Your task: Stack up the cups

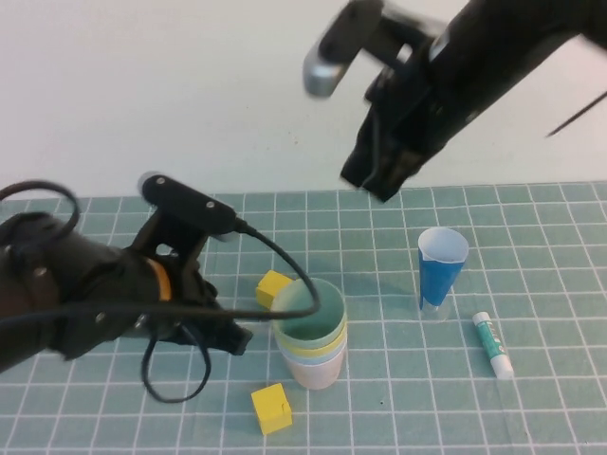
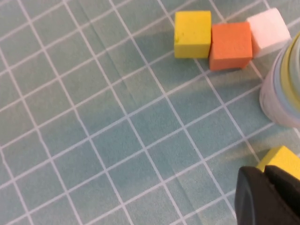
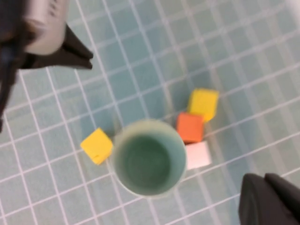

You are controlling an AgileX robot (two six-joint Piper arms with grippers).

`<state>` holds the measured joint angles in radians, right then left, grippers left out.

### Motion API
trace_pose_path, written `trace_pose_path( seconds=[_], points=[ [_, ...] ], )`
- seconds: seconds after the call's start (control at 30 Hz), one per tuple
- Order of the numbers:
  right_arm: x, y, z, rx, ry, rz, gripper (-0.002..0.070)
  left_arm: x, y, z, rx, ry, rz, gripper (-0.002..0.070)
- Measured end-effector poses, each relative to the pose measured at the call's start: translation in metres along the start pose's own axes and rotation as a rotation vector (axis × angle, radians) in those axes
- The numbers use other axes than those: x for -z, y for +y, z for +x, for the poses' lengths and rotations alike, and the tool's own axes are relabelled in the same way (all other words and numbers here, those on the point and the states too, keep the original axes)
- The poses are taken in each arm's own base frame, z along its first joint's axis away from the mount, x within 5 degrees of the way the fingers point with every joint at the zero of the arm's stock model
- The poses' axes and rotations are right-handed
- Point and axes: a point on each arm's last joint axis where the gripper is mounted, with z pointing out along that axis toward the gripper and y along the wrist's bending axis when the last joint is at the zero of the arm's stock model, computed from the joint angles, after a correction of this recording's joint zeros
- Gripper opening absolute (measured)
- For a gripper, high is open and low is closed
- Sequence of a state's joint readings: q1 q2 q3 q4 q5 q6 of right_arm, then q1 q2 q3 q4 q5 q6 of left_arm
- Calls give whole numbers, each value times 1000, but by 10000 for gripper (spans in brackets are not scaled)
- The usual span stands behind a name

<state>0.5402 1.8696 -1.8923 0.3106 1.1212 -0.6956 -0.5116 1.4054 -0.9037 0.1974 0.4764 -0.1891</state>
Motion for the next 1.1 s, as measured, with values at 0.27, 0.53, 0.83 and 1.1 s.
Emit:
trace_pose_path(
  seconds=[0.27,0.53,0.83,1.1],
  points=[
    [91,37,7,112,-179,130,-1,52,5,47,35,-139,14,-2],
    [98,74,62,119,-287,205,-1,116,12,102,69,-386,28,-2],
    [96,122,129,110,-447,223,-1,153,18,150,106,-488,17,-2],
    [117,160,173,147,-555,257,-1,160,20,172,130,-414,8,-2]
  ],
)
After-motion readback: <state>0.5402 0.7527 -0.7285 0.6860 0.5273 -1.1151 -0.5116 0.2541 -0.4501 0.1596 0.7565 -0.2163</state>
